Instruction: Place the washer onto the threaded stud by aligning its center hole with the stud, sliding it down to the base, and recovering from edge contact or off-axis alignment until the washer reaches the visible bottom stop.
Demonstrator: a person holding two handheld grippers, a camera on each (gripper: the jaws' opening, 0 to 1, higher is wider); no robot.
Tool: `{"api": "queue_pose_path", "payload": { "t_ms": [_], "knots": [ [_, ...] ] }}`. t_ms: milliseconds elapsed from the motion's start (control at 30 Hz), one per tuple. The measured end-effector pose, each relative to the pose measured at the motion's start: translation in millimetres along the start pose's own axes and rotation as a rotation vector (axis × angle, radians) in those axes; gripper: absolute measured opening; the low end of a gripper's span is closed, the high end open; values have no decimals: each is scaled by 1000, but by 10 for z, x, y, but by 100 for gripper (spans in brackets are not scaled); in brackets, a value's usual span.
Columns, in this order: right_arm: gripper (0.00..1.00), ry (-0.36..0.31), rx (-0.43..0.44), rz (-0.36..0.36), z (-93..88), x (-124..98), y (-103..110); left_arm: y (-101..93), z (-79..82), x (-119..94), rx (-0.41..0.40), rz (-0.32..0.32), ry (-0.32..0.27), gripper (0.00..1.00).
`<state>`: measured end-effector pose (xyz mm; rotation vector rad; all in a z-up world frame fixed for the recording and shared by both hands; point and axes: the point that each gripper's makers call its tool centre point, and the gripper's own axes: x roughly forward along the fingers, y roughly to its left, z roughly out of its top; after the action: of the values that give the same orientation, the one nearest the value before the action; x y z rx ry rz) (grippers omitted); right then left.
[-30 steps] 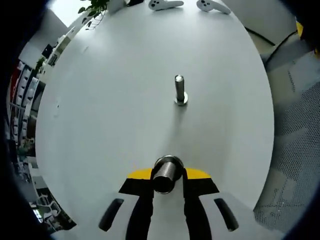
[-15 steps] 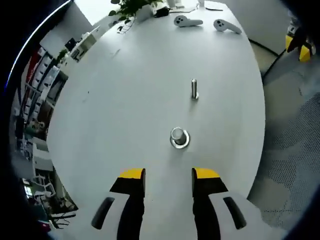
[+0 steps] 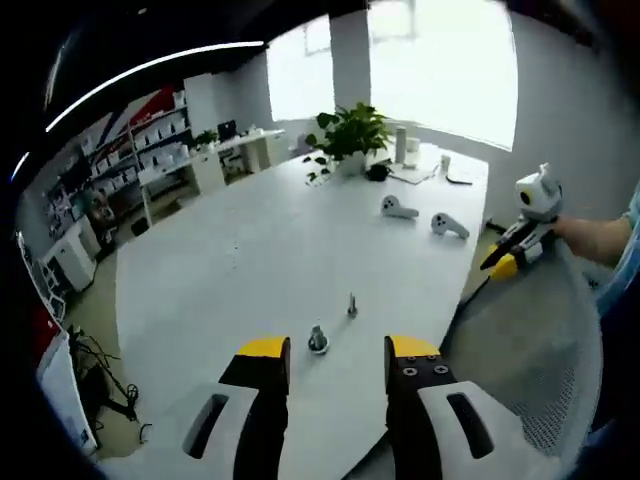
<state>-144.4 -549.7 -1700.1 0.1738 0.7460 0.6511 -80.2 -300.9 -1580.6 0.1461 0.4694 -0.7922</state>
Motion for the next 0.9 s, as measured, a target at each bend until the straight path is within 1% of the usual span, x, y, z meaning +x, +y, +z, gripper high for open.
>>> {"api": "queue_pose_path", "payload": {
  "t_ms": [33, 67, 100, 167, 200, 233, 267, 300, 333, 367, 400, 433, 467, 500, 533, 567, 600, 667, 700, 733, 767, 800, 833, 867, 900],
  "knots": [
    [21, 7, -2, 4, -12, -1, 6, -22, 15, -27, -23, 1, -24, 36],
    [21, 11, -5, 4, -17, -1, 6, -92, 9, -103, -76, 0, -67, 36],
    [21, 7, -2, 0, -12, -4, 1, -111, -33, -150, -89, 13, -80, 36],
    [21, -6, 9, -9, 6, -12, -16, -79, -128, -239, -82, 90, -120, 36],
    [21, -11, 13, -12, 11, -15, -25, -81, -167, -275, -94, 126, -155, 36],
    [21, -12, 13, -13, 12, -16, -29, -91, -188, -296, -110, 142, -184, 36],
    [21, -14, 13, -10, 12, -18, -28, -80, -205, -329, -132, 183, -237, 37],
    [21, -15, 14, -8, 11, -20, -24, -86, -184, -358, -137, 198, -289, 36],
    [22, -20, 18, -7, 11, -27, -26, -89, -171, -394, -161, 224, -350, 35],
    [22, -25, 22, -6, 14, -31, -28, -60, -224, -411, -200, 258, -358, 35],
    [22, -29, 25, -5, 17, -32, -29, -58, -258, -417, -226, 277, -369, 36],
    [22, -28, 25, -3, 17, -31, -26, -46, -287, -419, -244, 302, -399, 37],
    [22, -23, 20, 2, 11, -28, -16, -40, -312, -415, -257, 321, -411, 38],
    [22, -10, 8, 12, -6, -26, 3, -43, -364, -406, -270, 352, -407, 40],
    [22, -3, 4, 16, -18, -25, 10, -31, -398, -405, -252, 378, -392, 42],
    [22, 7, 1, 23, -33, -23, 23, -22, -442, -403, -216, 421, -367, 44],
    [22, 13, -3, 27, -42, -20, 29, -19, -472, -399, -204, 442, -351, 44],
    [22, 39, -4, 39, -76, -11, 42, -17, -527, -363, -222, 445, -340, 45],
    [22, 39, -9, 39, -75, -11, 43, -28, -591, -336, -246, 454, -323, 44],
    [22, 36, -11, 38, -71, -14, 40, -32, -624, -326, -246, 461, -309, 44],
    [22, 27, -8, 37, -58, -17, 40, -4, -624, -354, -228, 491, -309, 44],
    [22, 20, -6, 37, -49, -19, 39, 64, -572, -401, -187, 538, -343, 43],
    [22, 13, -7, 34, -38, -18, 38, 113, -546, -433, -153, 573, -357, 43],
    [22, 9, -8, 31, -30, -19, 34, 125, -533, -469, -170, 583, -364, 43],
    [22, 2, -3, 24, -16, -21, 19, 117, -507, -475, -220, 565, -398, 43]
  ]
}}
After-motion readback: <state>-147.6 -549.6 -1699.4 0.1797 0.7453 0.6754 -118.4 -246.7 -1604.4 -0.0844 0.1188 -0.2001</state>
